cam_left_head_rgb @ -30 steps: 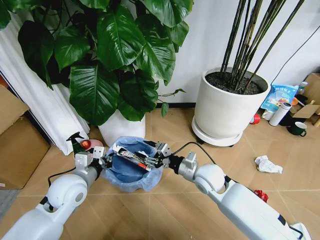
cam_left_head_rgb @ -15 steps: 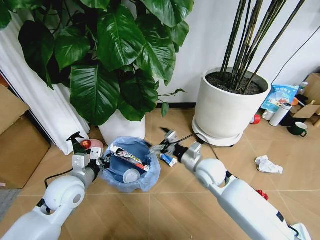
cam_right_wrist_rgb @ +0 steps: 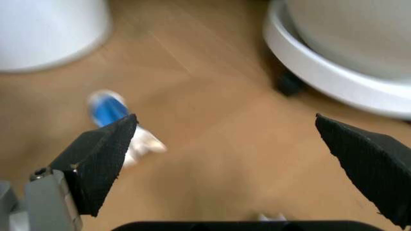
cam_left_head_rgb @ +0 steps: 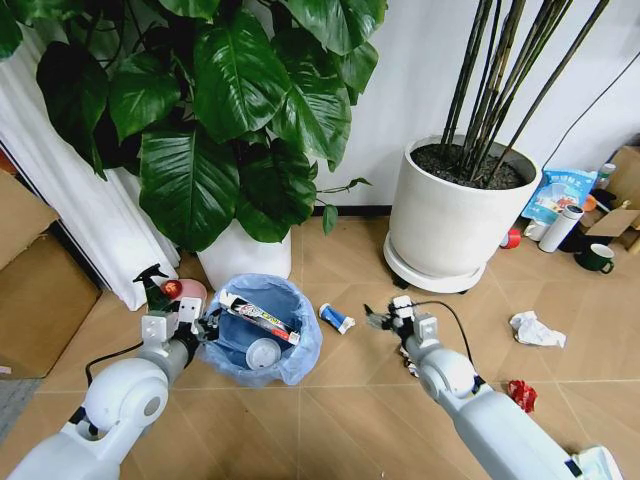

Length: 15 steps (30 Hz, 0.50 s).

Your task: Pick up the trash bin and place the garbage on the floor into it.

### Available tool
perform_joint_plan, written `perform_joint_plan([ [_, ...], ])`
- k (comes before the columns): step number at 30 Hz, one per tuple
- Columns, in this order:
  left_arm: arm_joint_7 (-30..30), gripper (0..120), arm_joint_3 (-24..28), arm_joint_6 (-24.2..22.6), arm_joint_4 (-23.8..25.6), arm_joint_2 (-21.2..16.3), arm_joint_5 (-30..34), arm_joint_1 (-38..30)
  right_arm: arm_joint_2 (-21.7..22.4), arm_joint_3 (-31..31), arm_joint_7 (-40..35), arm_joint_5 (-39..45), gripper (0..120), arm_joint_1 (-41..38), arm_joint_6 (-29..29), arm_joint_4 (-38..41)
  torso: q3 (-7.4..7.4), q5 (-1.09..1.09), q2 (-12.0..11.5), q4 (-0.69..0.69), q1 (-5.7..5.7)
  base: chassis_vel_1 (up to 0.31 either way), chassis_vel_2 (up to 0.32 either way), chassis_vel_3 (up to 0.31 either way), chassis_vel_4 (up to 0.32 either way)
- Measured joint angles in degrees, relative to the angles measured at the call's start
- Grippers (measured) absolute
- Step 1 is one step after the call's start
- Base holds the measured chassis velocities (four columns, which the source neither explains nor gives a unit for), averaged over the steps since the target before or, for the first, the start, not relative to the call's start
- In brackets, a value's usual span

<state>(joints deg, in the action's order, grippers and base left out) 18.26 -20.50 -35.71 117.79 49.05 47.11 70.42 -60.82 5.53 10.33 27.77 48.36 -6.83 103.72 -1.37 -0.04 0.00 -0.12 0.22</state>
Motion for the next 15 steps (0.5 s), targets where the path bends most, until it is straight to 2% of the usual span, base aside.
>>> perform_joint_plan([
  [2, 0.0, 0, -0.3, 0.0, 0.2, 0.4, -0.5, 0.4, 0.2, -2.8, -5.6, 0.4, 100, 1.4, -1.3, -0.8, 0.0, 0.0, 0.0, 0.0, 0.0, 0.0, 0.0, 0.0, 0.0],
  [3, 0.0, 0, -0.3, 0.0, 0.2, 0.4, -0.5, 0.4, 0.2, -2.8, -5.6, 0.4, 100, 1.4, -1.3, -0.8, 0.0, 0.0, 0.0, 0.0, 0.0, 0.0, 0.0, 0.0, 0.0],
  [5, 0.0, 0, -0.4, 0.1, 0.7, 0.9, -1.0, 1.0, 0.9, -5.2, -10.5, 0.8, 100, 3.6, -2.7, -4.2, 0.0, 0.0, 0.0, -0.03, 0.0, 0.0, 0.0, 0.0, 0.0],
  [11, 0.0, 0, -1.4, 0.3, 1.9, 1.0, -1.5, 2.4, -0.3, -8.1, -15.8, -0.2, 100, 7.7, -3.8, -12.9, 0.0, 0.01, 0.0, -0.01, 0.0, 0.0, 0.0, 0.0, 0.0],
  [15, 0.1, 0, -1.9, 0.7, 2.3, 1.2, -1.5, 2.9, -2.1, -12.3, -20.3, -0.7, 100, 11.9, -6.4, -14.4, 0.0, 0.0, 0.0, -0.01, 0.0, 0.0, 0.0, 0.0, 0.0],
])
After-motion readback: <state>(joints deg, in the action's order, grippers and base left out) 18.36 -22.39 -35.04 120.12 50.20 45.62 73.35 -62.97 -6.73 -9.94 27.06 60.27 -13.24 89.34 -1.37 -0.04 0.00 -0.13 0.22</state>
